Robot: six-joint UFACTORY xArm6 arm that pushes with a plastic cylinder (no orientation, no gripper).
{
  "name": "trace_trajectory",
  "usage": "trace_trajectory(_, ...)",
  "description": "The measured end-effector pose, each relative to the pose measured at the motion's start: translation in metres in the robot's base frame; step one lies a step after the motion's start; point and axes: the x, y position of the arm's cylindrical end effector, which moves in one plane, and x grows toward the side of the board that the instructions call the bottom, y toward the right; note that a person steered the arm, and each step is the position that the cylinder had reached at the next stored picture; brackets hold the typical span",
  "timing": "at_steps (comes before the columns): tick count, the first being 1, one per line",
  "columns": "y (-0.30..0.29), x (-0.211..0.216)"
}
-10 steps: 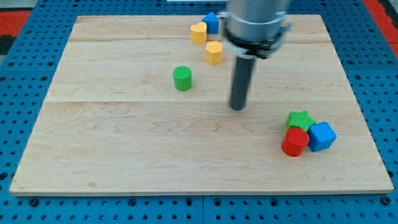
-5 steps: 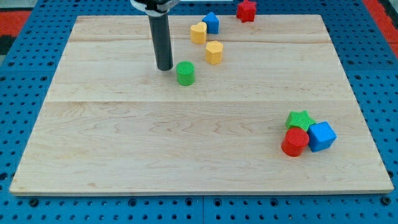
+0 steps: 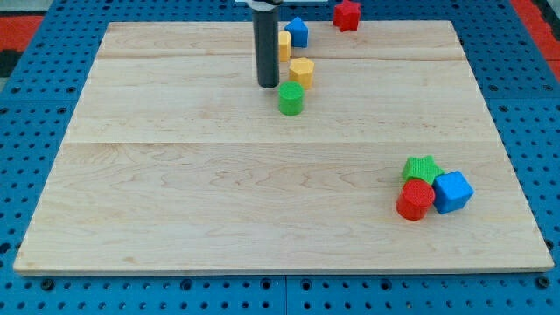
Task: Move green circle into the group of blocks
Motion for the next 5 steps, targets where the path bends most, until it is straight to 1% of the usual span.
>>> trace_trajectory(1,0.017,0.028)
trace_trajectory(3,0.039,0.068)
trace_trajectory(4,0.054,0.096)
trace_trajectory(5,0.084,0.123)
